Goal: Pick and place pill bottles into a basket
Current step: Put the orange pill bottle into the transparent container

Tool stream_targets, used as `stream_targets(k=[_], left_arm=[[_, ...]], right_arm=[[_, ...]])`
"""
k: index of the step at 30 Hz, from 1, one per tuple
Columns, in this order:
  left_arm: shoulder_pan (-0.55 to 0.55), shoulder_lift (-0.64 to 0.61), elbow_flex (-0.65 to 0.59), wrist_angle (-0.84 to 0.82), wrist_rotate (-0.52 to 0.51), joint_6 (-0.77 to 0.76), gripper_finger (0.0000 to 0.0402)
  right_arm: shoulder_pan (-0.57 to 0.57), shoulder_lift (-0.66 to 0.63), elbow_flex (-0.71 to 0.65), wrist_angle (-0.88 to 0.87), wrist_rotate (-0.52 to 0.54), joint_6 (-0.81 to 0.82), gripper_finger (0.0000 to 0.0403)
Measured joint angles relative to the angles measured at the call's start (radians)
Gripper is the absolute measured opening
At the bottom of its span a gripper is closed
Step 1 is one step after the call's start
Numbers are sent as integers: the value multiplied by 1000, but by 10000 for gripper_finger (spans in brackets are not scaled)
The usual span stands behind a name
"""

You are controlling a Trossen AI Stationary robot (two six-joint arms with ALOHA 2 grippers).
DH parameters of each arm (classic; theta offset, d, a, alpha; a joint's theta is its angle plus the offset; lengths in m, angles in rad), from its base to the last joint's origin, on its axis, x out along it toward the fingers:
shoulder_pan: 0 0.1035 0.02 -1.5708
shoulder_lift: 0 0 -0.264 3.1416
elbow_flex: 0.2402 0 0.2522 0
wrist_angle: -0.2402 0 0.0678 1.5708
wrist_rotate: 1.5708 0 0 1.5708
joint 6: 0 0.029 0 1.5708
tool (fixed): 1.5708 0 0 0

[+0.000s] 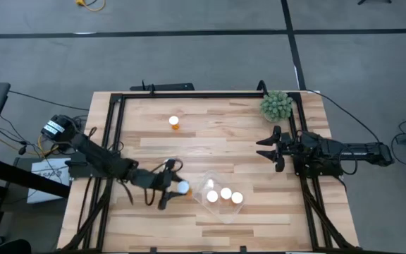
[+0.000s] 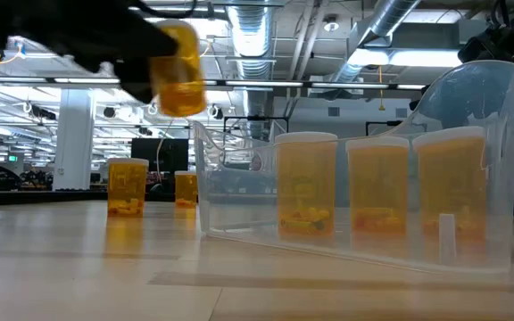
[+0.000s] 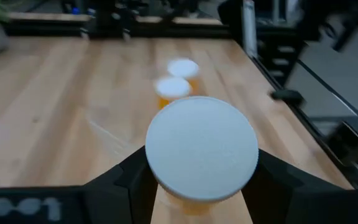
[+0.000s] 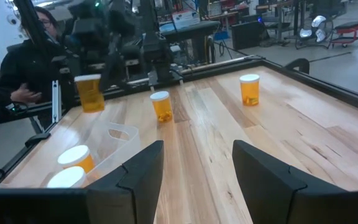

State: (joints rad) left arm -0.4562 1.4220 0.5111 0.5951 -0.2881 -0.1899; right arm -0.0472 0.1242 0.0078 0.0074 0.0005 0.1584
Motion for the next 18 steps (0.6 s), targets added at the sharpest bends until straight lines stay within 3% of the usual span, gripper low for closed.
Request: stream_targets(k=[10,18], left_arm=[[175,6,70,-5,132,59,181],[209,175,228,-31,232,77,181]], right_arm=[[0,0,0,0,0,0,185],[0,0,0,1,0,0,187]])
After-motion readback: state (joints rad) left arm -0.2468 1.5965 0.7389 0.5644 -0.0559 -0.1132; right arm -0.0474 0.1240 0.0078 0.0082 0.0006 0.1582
